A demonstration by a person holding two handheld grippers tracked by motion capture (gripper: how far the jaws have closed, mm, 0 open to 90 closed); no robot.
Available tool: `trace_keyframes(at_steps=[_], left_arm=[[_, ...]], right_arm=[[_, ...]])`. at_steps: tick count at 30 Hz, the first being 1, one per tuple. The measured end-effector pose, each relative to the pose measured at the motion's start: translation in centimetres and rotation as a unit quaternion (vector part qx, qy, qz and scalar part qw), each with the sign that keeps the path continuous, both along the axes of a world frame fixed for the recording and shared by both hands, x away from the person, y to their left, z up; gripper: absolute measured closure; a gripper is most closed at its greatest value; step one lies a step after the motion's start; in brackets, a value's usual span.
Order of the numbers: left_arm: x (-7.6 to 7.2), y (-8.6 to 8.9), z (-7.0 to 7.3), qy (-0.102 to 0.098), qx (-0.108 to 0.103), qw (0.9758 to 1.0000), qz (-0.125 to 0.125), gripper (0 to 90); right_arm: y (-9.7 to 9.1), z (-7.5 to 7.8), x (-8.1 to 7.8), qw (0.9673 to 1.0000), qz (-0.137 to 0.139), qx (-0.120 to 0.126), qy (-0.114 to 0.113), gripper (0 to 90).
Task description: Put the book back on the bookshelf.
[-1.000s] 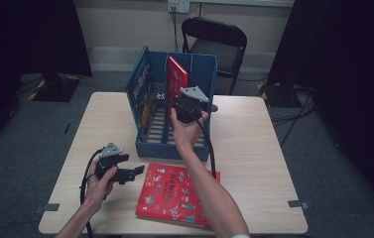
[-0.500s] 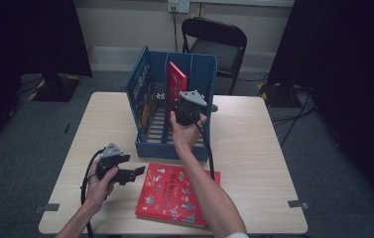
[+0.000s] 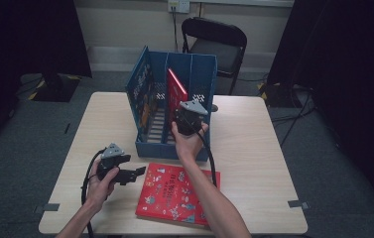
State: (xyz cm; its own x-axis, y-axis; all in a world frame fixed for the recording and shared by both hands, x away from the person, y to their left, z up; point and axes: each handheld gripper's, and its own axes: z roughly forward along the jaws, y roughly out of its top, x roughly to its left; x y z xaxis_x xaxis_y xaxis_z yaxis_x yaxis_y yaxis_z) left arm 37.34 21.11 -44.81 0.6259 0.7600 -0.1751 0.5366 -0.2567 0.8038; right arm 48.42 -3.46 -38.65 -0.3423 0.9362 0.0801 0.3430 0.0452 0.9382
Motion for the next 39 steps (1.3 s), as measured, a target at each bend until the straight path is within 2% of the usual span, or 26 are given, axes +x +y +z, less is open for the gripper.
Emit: trace_keyframes(at_steps=[3,10,16,23,28,31,39], left_arm=[[0.0,0.0,0.0,0.000,-0.001,1.0000,0.001,19.5],[0.0,0.0,0.0,0.002,0.002,1.0000,-0.002,19.4],[0.0,-0.1,0.0,0.000,-0.001,1.0000,0.000,19.4],[0.0,0.0,0.0,0.002,-0.002,1.0000,0.002,19.3],[0.0,0.0,-0.1,0.003,-0.001,1.0000,0.002,19.3],[0.0,0.0,-0.1,0.004,-0.001,1.0000,0.002,19.4],[0.1,0.1,-0.1,0.005,-0.001,1.0000,0.002,19.3]], right_arm=[[-0.1,-0.2,-0.6,0.9999,0.005,-0.005,0.009,78.3],[-0.3,-0.4,-2.2,0.9998,0.016,-0.014,0.005,76.6],[-0.5,-0.6,-2.8,0.9996,0.024,-0.011,0.009,73.4],[-1.4,-1.5,-3.7,0.9991,0.037,-0.013,0.016,71.4],[-2.1,-1.9,-4.8,0.9985,0.051,-0.014,0.017,71.7],[-2.5,-2.2,-5.6,0.9976,0.064,-0.024,0.011,73.4],[-3.3,-2.1,-6.4,0.9961,0.083,-0.029,0.008,75.4]])
